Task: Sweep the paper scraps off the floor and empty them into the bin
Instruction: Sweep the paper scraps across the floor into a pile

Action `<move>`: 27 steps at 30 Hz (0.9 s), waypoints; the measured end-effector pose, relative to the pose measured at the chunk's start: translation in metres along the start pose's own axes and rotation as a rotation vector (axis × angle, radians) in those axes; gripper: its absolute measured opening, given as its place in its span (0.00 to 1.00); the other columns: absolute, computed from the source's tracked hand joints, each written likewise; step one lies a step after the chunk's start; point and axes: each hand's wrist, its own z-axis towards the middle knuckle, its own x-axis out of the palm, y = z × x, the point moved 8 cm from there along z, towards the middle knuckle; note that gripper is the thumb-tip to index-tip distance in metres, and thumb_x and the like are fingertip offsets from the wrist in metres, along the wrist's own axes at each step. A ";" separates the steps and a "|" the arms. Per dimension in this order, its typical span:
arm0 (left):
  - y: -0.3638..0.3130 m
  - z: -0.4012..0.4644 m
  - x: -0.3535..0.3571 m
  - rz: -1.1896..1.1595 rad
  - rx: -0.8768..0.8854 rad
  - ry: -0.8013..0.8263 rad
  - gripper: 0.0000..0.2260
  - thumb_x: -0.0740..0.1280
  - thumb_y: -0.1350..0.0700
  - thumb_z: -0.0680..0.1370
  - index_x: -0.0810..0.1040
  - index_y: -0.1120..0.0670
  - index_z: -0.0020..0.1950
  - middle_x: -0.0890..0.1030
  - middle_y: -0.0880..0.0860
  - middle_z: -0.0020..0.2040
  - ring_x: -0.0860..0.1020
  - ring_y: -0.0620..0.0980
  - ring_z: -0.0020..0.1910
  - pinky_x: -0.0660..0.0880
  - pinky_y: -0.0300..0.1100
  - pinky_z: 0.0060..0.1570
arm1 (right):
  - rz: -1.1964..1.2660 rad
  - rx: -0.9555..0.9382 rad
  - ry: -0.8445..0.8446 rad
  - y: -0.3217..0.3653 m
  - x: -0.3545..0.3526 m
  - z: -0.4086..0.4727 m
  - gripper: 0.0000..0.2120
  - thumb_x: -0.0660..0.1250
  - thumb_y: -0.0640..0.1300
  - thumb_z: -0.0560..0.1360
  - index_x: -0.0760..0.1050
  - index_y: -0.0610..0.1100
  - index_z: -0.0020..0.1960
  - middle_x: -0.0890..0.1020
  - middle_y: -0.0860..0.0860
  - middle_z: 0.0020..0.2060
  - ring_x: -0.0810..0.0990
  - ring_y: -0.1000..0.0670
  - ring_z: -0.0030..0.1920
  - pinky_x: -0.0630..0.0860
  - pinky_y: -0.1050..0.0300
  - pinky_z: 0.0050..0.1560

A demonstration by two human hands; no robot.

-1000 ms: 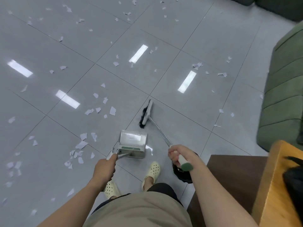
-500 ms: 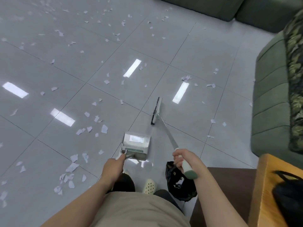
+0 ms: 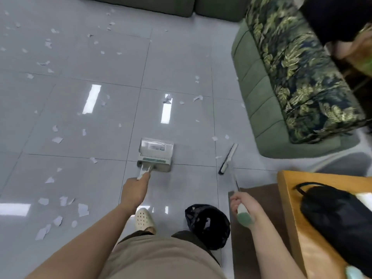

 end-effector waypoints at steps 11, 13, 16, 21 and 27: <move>-0.080 0.078 0.021 0.102 0.017 0.101 0.23 0.65 0.37 0.76 0.67 0.55 0.35 0.68 0.51 0.26 0.63 0.50 0.25 0.62 0.40 0.27 | -0.045 -0.114 -0.097 0.082 0.011 0.033 0.10 0.57 0.32 0.77 0.66 0.39 0.38 0.65 0.48 0.22 0.64 0.54 0.15 0.64 0.64 0.14; -0.088 0.090 0.025 0.134 0.014 0.089 0.24 0.65 0.37 0.77 0.68 0.56 0.35 0.69 0.52 0.26 0.64 0.51 0.25 0.63 0.41 0.27 | -0.175 -0.103 -0.121 0.107 0.024 0.051 0.08 0.57 0.33 0.77 0.67 0.38 0.39 0.67 0.48 0.20 0.65 0.54 0.15 0.65 0.63 0.15; -0.096 0.106 0.034 0.138 -0.024 0.063 0.22 0.65 0.40 0.78 0.70 0.57 0.35 0.69 0.52 0.26 0.65 0.51 0.26 0.63 0.41 0.28 | -0.326 -0.043 -0.130 0.151 0.051 0.080 0.07 0.56 0.30 0.76 0.68 0.38 0.41 0.68 0.48 0.21 0.66 0.55 0.15 0.65 0.65 0.16; -0.123 0.119 0.058 0.154 -0.088 0.027 0.23 0.66 0.37 0.74 0.65 0.54 0.34 0.66 0.52 0.27 0.62 0.52 0.28 0.61 0.45 0.32 | -0.917 0.038 0.012 0.208 0.128 0.115 0.05 0.59 0.32 0.70 0.72 0.38 0.40 0.73 0.46 0.27 0.71 0.50 0.25 0.69 0.58 0.27; -0.162 0.132 0.100 0.131 -0.142 -0.035 0.20 0.63 0.38 0.69 0.63 0.53 0.36 0.65 0.52 0.30 0.62 0.51 0.33 0.61 0.48 0.36 | -0.985 0.181 0.180 0.271 0.162 0.139 0.11 0.63 0.30 0.71 0.70 0.35 0.54 0.72 0.47 0.27 0.69 0.53 0.23 0.68 0.62 0.20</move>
